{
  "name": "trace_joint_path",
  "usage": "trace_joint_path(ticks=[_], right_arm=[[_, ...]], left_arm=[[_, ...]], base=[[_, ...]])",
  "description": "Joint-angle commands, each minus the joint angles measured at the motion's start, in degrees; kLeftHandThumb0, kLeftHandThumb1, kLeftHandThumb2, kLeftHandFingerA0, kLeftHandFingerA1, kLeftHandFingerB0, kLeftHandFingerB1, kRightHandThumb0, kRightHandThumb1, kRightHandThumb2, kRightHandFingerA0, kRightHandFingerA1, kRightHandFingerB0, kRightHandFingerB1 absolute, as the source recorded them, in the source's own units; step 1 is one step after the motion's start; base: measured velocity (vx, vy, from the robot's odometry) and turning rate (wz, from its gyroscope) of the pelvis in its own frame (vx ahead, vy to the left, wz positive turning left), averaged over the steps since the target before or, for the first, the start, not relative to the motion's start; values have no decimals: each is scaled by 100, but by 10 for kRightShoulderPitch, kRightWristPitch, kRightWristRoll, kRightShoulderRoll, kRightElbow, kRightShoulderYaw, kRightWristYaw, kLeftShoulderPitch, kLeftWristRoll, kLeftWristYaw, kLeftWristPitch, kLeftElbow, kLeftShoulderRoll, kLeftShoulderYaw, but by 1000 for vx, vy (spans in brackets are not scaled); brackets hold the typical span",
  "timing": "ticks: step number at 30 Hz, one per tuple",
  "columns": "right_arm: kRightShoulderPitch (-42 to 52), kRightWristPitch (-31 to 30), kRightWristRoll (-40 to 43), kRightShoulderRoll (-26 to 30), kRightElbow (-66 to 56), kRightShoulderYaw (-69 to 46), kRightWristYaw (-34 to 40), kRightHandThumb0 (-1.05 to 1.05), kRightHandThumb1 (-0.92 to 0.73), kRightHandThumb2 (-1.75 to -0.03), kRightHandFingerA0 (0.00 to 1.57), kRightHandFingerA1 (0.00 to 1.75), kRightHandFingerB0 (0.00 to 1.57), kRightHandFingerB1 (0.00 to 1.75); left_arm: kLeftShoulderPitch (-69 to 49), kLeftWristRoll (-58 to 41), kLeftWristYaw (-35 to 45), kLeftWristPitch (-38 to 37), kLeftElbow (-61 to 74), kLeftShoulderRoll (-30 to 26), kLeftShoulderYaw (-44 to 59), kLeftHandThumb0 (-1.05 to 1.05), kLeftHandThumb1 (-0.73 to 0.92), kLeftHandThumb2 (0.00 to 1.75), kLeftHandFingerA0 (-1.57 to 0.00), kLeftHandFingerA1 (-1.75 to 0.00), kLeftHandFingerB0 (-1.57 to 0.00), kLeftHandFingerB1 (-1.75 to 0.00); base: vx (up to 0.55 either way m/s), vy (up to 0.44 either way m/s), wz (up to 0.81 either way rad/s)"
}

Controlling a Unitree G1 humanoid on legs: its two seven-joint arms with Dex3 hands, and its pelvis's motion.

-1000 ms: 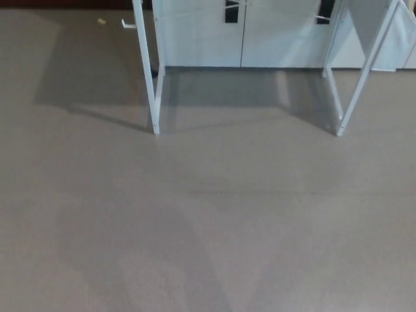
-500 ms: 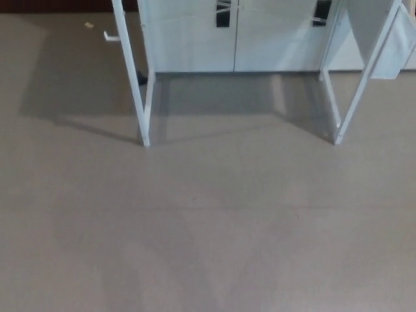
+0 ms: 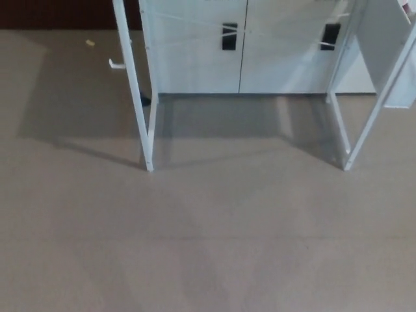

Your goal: The robot walk towards a table in front and pick up a black pencil case on the left hand side and put the pencil case into a small container on the right hand side

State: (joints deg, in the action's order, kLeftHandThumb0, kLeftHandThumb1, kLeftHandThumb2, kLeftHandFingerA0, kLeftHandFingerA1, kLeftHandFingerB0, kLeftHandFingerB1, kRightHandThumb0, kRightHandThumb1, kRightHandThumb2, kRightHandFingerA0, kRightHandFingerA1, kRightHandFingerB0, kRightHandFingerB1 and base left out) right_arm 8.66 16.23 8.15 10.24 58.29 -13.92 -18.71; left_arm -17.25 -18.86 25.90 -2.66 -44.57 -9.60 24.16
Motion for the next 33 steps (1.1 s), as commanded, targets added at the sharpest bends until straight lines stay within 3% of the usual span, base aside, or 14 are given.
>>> trace_joint_path(ticks=[1,3,4,5,18,19,20,23,25,26,27,28,29,33], right_arm=[[2,8,-1,13,-2,0,-1,-33,-57,-58,49,46,38,39],[1,9,0,14,-1,0,-3,-34,-57,-57,50,46,38,39],[1,13,-3,15,0,2,-2,-34,-57,-57,51,46,39,38],[0,12,-2,16,3,2,-3,-34,-57,-57,51,46,39,38],[-1,9,-8,17,5,7,5,-40,-47,-70,48,53,36,46],[0,7,-8,17,3,8,6,-40,-48,-70,46,52,36,46],[1,11,-9,17,2,9,7,-41,-47,-70,46,52,36,46],[2,12,-7,16,1,6,3,-41,-47,-70,47,53,37,47],[0,12,-7,16,3,6,5,-41,-46,-70,48,53,37,47],[0,14,-9,16,3,7,6,-41,-46,-70,49,54,40,48],[0,16,-11,16,2,9,8,-41,-46,-70,49,54,40,48],[1,17,-12,16,2,9,6,-40,-47,-70,48,53,39,48],[2,16,-14,16,0,11,7,-40,-48,-70,46,52,38,47],[1,13,-15,17,-2,14,10,-39,-48,-70,46,52,38,47]], left_arm=[[4,-4,-2,-2,-2,-6,0,-15,49,54,-42,-40,-30,-34],[4,-3,-1,-1,1,-6,-2,-16,49,54,-44,-40,-30,-34],[0,-3,-2,2,10,-5,-3,-12,35,84,-36,-60,-16,-50],[-1,0,-3,0,10,-5,-6,-17,50,54,-44,-39,-28,-33],[6,-1,-4,-3,-10,-9,-7,-21,48,55,-36,-39,-30,-35],[4,-2,-1,-2,-5,-8,-7,-18,47,54,-46,-41,-31,-34],[6,-2,-5,1,-6,-8,-7,-13,32,83,-38,-61,-19,-51],[6,0,-5,-3,-8,-7,-8,-13,33,83,-37,-61,-18,-51],[6,0,-1,-2,-9,-9,-10,-13,33,83,-37,-60,-17,-50],[9,1,-3,-5,-14,-10,-9,-17,48,54,-49,-40,-29,-33],[13,3,-7,-8,-21,-10,-9,-17,48,54,-49,-40,-29,-33],[12,3,-6,-8,-21,-11,-9,-13,34,83,-36,-59,-16,-49],[11,2,-4,-8,-19,-10,-9,-17,49,54,-41,-38,-30,-33],[11,0,-1,-3,-14,-11,-8,-17,50,55,-43,-39,-29,-33]], base=[[360,-208,49],[350,-209,11],[191,-145,4],[145,-111,-7],[195,87,-3],[271,114,8],[269,84,5],[221,24,8],[256,-48,10],[202,-90,7],[239,-128,15],[325,-178,23],[350,-182,20],[298,-199,41]])
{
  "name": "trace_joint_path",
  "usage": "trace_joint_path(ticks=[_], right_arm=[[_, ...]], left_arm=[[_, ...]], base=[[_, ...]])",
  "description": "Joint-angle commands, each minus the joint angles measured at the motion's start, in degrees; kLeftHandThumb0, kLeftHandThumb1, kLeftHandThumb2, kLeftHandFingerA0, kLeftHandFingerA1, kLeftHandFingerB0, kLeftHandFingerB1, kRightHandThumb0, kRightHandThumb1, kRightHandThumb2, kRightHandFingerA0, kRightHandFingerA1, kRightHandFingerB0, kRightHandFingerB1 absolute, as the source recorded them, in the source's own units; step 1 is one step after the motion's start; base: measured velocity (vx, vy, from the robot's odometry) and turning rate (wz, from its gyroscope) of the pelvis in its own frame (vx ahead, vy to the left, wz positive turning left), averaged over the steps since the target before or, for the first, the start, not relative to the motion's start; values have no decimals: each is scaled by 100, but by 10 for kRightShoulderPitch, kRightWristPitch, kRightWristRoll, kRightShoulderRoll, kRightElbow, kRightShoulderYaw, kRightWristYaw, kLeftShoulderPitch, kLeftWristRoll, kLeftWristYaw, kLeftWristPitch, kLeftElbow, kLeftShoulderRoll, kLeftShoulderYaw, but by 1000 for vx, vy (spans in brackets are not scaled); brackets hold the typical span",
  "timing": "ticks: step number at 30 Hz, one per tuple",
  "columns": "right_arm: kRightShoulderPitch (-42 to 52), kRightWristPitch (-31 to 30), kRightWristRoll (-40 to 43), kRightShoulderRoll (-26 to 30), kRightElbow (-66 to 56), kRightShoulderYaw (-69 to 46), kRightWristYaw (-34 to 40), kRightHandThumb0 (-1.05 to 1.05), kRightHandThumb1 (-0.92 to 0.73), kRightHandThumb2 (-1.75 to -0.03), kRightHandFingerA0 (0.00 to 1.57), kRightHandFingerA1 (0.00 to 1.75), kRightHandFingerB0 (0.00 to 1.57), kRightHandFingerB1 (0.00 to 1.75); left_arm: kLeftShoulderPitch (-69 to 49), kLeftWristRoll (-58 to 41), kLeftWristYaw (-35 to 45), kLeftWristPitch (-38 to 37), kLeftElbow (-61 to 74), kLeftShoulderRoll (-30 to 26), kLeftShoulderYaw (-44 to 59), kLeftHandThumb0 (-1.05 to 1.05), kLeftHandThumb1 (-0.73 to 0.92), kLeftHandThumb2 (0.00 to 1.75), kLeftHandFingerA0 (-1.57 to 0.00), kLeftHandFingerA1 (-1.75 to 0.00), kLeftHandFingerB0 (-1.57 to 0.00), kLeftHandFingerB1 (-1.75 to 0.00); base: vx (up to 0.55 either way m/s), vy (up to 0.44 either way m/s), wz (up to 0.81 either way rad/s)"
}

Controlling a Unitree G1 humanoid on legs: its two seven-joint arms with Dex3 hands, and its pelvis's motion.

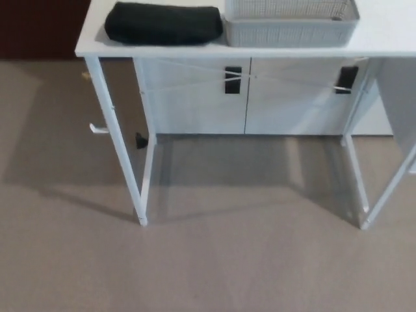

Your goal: The robot walk towards a table in front and pick up a black pencil case on the left hand side and put the pencil case into a small container on the right hand side

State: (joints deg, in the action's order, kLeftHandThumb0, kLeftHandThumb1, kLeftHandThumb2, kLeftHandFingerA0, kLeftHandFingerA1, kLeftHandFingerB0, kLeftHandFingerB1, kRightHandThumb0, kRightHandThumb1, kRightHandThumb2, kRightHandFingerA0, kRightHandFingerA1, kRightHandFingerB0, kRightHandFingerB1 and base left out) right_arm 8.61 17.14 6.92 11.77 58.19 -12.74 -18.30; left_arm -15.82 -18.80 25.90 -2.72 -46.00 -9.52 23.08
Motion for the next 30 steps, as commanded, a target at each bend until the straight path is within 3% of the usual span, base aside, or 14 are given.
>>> trace_joint_path(ticks=[1,3,4,6,15,16,17,18,19,20,26,27,30], right_arm=[[-1,2,-2,1,0,2,7,-39,-47,-70,48,53,39,47],[-6,3,-1,2,7,1,8,-39,-46,-70,50,54,39,47],[-8,3,-1,2,9,2,9,-33,-55,-56,56,47,44,40],[-11,3,-3,2,11,3,12,-34,-54,-56,57,48,46,40],[-14,6,-6,4,16,9,8,-33,-56,-57,53,48,41,40],[-15,5,-6,4,17,10,10,-39,-46,-70,47,53,38,48],[-16,2,-7,3,17,10,13,-39,-46,-70,47,53,38,48],[-15,7,-8,3,19,10,15,-39,-45,-70,50,55,39,48],[-14,9,-10,4,18,11,17,-42,-43,-71,54,57,40,49],[-14,7,-8,4,18,10,16,-41,-43,-71,55,57,40,49],[-10,3,-4,2,12,7,9,-39,-45,-70,53,55,40,48],[-9,5,-5,2,13,7,8,-31,-55,-56,57,48,44,41],[-9,5,-5,2,13,7,10,-31,-54,-56,58,48,45,41]], left_arm=[[-3,0,0,-2,0,-12,2,-17,50,55,-43,-39,-29,-33],[0,1,-3,-5,-2,-12,2,-17,48,54,-44,-39,-31,-33],[3,0,1,-7,-9,-13,3,-17,48,54,-41,-38,-30,-33],[6,-1,1,-8,-14,-13,4,-18,47,54,-45,-40,-32,-33],[1,1,0,-11,-10,-12,2,-17,48,54,-40,-39,-31,-33],[3,0,0,-9,-12,-13,2,-17,47,54,-43,-39,-31,-33],[4,-1,0,-7,-15,-14,3,-17,47,54,-43,-39,-31,-33],[-1,-2,-2,-1,-1,-11,2,-21,47,57,-46,-42,-31,-35],[-1,-2,-4,-1,1,-10,2,-12,33,83,-38,-61,-20,-51],[-1,-1,-5,0,2,-10,1,-16,48,54,-47,-41,-32,-34],[0,1,-6,-7,0,-11,-2,-16,48,54,-41,-39,-30,-33],[-2,3,-6,-7,2,-11,-3,-17,47,54,-39,-38,-31,-33],[-3,2,-6,-7,3,-10,-3,-16,47,54,-41,-39,-32,-33]], base=[[192,-72,2],[266,-38,-1],[256,17,-4],[278,74,-12],[349,249,-25],[328,106,-1],[331,85,-2],[309,59,7],[310,35,13],[294,-9,14],[294,-106,28],[359,-282,-21],[335,-245,49]])
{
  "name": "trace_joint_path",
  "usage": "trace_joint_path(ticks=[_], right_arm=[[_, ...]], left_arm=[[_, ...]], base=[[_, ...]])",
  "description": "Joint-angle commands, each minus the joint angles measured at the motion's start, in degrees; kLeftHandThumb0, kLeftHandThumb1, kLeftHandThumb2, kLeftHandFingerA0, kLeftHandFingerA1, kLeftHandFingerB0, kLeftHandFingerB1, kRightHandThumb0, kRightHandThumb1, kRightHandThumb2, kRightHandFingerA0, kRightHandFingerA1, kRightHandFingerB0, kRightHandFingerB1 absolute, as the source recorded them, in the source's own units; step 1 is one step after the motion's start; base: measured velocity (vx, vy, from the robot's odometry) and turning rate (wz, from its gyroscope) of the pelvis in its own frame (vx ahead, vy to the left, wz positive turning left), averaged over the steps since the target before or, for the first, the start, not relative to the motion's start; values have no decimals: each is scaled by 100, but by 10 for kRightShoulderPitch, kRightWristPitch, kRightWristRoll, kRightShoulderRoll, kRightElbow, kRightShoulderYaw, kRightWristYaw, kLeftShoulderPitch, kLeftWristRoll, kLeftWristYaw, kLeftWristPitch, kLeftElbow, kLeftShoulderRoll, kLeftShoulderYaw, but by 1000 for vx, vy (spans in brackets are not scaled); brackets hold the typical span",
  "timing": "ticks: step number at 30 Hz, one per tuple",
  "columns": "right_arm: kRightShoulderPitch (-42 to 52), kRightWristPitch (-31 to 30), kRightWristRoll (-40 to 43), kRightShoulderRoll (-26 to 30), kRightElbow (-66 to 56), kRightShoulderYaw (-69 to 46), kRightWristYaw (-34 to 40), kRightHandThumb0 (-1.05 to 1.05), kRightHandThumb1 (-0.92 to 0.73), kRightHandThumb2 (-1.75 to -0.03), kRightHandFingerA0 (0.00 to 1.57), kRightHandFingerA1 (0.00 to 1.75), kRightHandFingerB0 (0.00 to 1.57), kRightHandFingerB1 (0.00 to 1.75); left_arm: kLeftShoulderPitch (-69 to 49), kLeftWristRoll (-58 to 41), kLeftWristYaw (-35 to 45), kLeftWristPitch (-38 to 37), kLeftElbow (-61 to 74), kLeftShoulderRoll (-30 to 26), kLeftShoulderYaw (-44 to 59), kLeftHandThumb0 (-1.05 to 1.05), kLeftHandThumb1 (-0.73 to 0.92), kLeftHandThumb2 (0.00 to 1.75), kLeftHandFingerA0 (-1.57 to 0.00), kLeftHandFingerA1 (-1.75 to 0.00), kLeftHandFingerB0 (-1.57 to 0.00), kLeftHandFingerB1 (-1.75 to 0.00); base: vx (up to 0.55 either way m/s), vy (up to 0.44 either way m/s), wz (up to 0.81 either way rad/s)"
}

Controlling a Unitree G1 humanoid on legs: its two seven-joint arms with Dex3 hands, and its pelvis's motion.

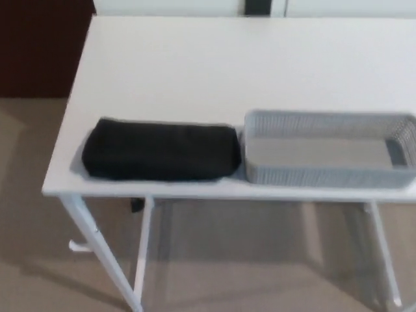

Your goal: The robot walk towards a table in front and pick up a black pencil case on the left hand side and put the pencil case into a small container on the right hand side

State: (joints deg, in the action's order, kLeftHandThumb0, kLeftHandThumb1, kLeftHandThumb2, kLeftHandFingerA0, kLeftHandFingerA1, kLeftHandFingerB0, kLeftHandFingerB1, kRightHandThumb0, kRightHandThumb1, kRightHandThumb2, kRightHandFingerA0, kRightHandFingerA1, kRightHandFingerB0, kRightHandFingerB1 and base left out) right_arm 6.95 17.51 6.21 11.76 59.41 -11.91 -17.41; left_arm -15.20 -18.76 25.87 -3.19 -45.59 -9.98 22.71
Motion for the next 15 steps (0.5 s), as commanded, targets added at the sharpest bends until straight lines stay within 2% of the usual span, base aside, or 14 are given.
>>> trace_joint_path(ticks=[1,3,4,5,6,8,9,11,12,13,14,15], right_arm=[[8,0,1,3,0,-1,4,-40,-45,-71,54,56,40,49],[8,-1,-1,3,-4,1,6,-39,-45,-70,54,55,40,48],[9,-3,1,2,-6,0,5,-31,-55,-56,59,47,46,41],[7,-5,2,2,-5,-1,5,-40,-44,-71,54,56,40,49],[4,-6,2,2,-4,-2,5,-40,-44,-71,54,56,40,49],[3,-6,4,2,-2,-3,1,-39,-44,-70,54,56,41,49],[1,-4,2,4,-1,-2,2,-33,-53,-55,58,48,46,41],[-1,-5,2,4,1,-2,4,-33,-53,-55,59,48,47,41],[0,-4,3,5,1,-3,-1,-40,-44,-70,53,55,42,49],[-1,-5,3,5,0,-3,0,-33,-52,-55,59,48,46,41],[-3,-6,2,5,0,-2,2,-33,-52,-55,59,48,46,41],[-3,-4,-3,7,1,1,5,-42,-43,-71,52,55,40,49]], left_arm=[[-6,0,-2,-3,-6,-6,2,-16,48,54,-40,-39,-32,-33],[-4,-1,2,-7,-10,-8,3,-17,48,54,-42,-40,-32,-34],[-6,0,-3,-1,0,-7,1,-16,49,54,-41,-39,-32,-34],[-4,-1,-3,1,0,-7,2,-15,47,54,-39,-39,-31,-34],[0,-3,0,0,-6,-8,4,-15,47,54,-39,-39,-31,-34],[1,-1,3,-4,-11,-10,2,-17,47,54,-42,-39,-32,-33],[3,-1,-4,0,-7,-9,3,-17,46,53,-45,-40,-34,-34],[3,0,-7,-1,-7,-9,3,-17,46,53,-47,-40,-33,-34],[8,0,-6,-3,-16,-9,4,-20,46,55,-46,-42,-32,-35],[10,1,-6,-5,-19,-9,4,-16,46,53,-44,-40,-33,-34],[12,2,-6,-7,-21,-10,4,-16,46,53,-44,-40,-33,-34],[12,-4,22,-14,-27,-14,4,-17,49,54,-31,-39,-24,-32]], base=[[309,-239,11],[242,-157,12],[182,-66,-9],[178,-59,-9],[173,-51,-12],[172,-35,-14],[0,0,0],[88,130,-20],[174,88,5],[162,194,-20],[159,191,-7],[78,137,4]])
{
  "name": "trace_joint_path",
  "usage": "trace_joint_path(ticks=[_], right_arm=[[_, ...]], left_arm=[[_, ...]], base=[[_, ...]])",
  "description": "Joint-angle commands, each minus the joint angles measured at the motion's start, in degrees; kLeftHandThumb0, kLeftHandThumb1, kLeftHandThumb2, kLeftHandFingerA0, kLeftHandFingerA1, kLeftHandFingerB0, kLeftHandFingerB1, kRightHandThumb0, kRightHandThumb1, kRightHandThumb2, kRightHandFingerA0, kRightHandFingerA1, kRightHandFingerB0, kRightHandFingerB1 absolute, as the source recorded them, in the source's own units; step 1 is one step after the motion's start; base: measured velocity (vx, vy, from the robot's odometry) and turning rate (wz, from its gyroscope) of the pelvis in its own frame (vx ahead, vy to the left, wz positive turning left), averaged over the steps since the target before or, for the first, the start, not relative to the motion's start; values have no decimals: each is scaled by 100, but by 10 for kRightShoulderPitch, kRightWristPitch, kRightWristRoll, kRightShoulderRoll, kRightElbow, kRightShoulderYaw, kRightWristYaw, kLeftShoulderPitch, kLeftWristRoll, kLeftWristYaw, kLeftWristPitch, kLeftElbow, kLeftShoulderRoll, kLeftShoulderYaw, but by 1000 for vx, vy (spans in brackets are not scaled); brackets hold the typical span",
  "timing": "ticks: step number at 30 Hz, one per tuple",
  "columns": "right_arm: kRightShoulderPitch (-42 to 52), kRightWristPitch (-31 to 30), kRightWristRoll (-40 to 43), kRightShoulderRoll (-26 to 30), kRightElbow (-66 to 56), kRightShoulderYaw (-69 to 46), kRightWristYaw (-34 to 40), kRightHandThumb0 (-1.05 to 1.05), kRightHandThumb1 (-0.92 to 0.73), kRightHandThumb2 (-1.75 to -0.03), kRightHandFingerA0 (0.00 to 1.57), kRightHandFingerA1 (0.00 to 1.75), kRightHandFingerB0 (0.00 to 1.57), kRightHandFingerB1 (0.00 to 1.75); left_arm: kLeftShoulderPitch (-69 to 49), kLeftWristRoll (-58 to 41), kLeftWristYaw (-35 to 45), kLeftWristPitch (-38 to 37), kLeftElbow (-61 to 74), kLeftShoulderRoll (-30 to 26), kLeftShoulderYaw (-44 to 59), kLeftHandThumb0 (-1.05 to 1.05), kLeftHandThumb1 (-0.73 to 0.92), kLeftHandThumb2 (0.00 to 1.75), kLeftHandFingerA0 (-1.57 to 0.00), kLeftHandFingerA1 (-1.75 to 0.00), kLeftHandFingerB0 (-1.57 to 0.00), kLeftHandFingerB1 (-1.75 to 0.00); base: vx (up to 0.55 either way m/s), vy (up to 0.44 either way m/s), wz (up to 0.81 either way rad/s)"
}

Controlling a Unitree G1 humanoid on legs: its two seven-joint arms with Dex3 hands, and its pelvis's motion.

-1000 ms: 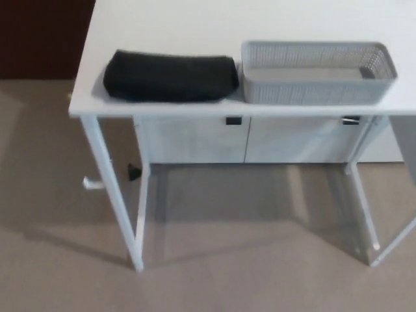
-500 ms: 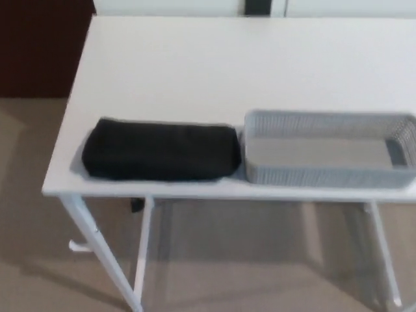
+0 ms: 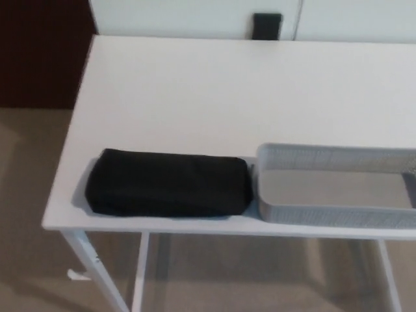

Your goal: The robot walk towards a table in front and pick up a black pencil case on the left hand side and put the pencil case into a small container on the right hand side

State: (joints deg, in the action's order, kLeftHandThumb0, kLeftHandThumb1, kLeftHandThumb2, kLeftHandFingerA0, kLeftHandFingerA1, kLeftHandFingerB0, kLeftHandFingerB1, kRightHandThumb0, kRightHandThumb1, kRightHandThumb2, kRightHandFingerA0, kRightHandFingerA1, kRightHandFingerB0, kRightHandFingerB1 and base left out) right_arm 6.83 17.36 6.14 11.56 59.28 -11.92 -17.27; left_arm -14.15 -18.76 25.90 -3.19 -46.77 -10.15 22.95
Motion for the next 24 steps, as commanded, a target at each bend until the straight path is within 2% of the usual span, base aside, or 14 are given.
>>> trace_joint_path(ticks=[1,2,3,6,7,9,10,13,14,16,17,24], right_arm=[[-2,-2,-2,9,3,1,1,-35,-53,-56,57,48,44,40],[-2,-2,-2,9,3,1,0,-35,-53,-56,57,48,44,40],[-2,0,-3,10,3,3,0,-41,-44,-71,51,55,39,49],[-2,1,-4,11,5,3,-2,-40,-45,-70,51,54,39,48],[-1,-2,-1,9,6,1,0,-33,-53,-56,58,47,45,40],[0,-2,-1,9,6,0,0,-33,-53,-56,58,47,45,40],[4,-5,-2,8,0,1,4,-41,-44,-71,54,55,41,49],[3,-7,0,7,-1,1,3,-41,-44,-71,54,56,41,49],[7,-3,-1,7,-3,1,0,-32,-55,-56,58,47,46,40],[5,0,-1,7,-2,2,-1,-33,-54,-56,59,48,47,41],[4,-3,-1,7,-3,2,1,-41,-44,-71,55,56,43,50],[1,-5,-2,8,1,2,1,-41,-44,-71,54,57,41,49]], left_arm=[[1,-8,31,-15,-17,-13,3,-18,48,54,-29,-39,-22,-32],[2,-10,35,-15,-19,-14,4,-18,48,54,-29,-39,-22,-32],[2,-10,35,-15,-20,-14,4,-18,48,54,-28,-39,-22,-32],[2,-9,37,-16,-20,-15,3,-23,45,56,-24,-40,-22,-35],[-2,-7,33,-13,-11,-13,2,-19,47,54,-28,-40,-21,-32],[-4,-6,34,-13,-10,-12,2,-19,47,54,-28,-40,-21,-32],[-3,-2,31,-14,-11,-13,-1,-19,48,54,-29,-42,-22,-33],[-4,-4,31,-11,-8,-12,0,-18,48,54,-29,-42,-22,-33],[-6,-7,34,-5,-2,-12,0,-16,49,54,-27,-41,-21,-33],[-6,-8,35,-3,-1,-12,0,-16,49,54,-26,-41,-21,-33],[-6,-4,32,-8,0,-12,-3,-19,48,54,-27,-41,-21,-33],[-4,-5,37,-5,-6,-15,-2,-18,49,54,-25,-40,-19,-32]], base=[[74,128,9],[94,78,11],[117,56,4],[80,-9,9],[50,-57,8],[0,0,0],[0,0,0],[0,0,0],[0,0,0],[0,0,0],[0,0,0],[0,0,0]])
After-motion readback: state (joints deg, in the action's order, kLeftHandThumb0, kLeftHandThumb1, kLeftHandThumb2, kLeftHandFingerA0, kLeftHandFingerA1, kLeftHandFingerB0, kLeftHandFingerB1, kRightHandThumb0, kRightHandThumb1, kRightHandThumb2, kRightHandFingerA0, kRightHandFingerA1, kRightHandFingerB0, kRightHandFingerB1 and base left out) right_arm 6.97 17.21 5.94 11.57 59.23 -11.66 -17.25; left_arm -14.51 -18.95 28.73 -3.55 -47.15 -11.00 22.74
